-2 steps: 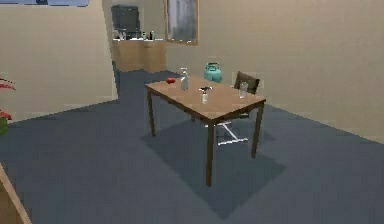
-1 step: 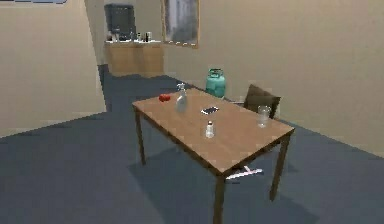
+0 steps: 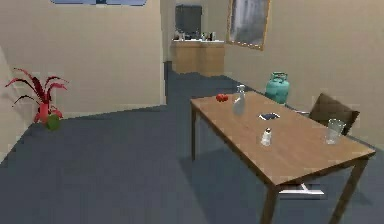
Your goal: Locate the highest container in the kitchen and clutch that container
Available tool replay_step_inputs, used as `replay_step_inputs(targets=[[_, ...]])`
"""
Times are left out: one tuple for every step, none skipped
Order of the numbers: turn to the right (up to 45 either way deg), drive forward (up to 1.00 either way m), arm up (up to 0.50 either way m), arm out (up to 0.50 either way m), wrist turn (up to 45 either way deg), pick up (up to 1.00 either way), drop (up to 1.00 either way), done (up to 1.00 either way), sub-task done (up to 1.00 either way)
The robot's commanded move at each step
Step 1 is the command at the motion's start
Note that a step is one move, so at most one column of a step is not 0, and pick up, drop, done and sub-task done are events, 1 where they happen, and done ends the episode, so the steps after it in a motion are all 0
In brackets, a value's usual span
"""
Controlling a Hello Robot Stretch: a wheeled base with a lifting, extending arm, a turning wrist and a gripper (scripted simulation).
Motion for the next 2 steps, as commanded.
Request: replay_step_inputs(targets=[[0.0, 0.65, 0.0, 0.0, 0.0, 0.0, 0.0, 0.0, 0.0], [-45.0, 0.0, 0.0, 0.0, 0.0, 0.0, 0.0, 0.0, 0.0]])
